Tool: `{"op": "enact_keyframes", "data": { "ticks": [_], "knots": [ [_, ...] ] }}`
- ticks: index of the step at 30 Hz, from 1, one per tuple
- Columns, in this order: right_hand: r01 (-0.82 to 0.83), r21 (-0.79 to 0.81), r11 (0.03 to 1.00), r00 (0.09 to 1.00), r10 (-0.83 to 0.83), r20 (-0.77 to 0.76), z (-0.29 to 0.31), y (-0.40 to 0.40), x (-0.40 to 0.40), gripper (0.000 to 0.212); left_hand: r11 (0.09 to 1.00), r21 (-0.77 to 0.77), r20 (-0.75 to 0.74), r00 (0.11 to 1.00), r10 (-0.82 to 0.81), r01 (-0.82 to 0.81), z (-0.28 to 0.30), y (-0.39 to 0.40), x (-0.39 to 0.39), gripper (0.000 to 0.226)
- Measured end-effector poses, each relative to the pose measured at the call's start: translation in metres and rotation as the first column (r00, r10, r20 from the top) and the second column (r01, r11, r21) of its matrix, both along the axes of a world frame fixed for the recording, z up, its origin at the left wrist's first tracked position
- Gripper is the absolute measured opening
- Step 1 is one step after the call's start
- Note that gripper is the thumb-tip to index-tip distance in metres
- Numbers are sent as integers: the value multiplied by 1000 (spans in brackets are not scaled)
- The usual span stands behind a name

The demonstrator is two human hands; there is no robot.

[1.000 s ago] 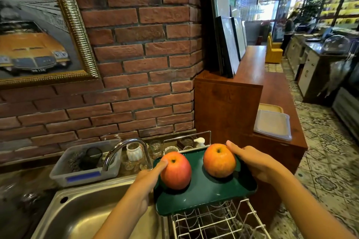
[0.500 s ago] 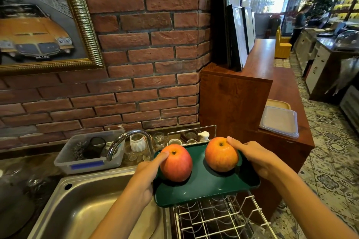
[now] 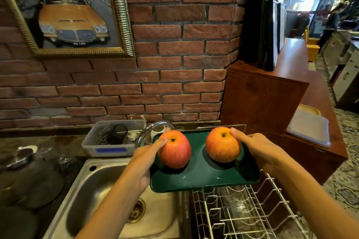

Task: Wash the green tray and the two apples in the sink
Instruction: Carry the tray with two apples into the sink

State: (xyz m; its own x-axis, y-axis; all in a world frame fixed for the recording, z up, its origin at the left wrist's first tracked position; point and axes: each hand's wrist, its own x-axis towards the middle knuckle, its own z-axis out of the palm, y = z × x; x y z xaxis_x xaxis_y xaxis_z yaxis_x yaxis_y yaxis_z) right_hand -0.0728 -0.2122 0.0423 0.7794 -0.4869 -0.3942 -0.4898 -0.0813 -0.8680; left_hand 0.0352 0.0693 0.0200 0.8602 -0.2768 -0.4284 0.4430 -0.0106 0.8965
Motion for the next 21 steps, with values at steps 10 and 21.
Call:
{"op": "enact_keyframes", "data": {
  "ticks": [10, 21],
  "knots": [
    [-72, 0, 997, 997, 72, 17, 0, 91, 52, 90, 993, -26, 29, 993, 116, -116, -9, 97, 36, 40],
    [-37, 168, 985, 998, 45, -45, -48, 195, 109, 66, 986, 12, -47, 985, 165, -164, -59, 200, 74, 41]
  ]
}}
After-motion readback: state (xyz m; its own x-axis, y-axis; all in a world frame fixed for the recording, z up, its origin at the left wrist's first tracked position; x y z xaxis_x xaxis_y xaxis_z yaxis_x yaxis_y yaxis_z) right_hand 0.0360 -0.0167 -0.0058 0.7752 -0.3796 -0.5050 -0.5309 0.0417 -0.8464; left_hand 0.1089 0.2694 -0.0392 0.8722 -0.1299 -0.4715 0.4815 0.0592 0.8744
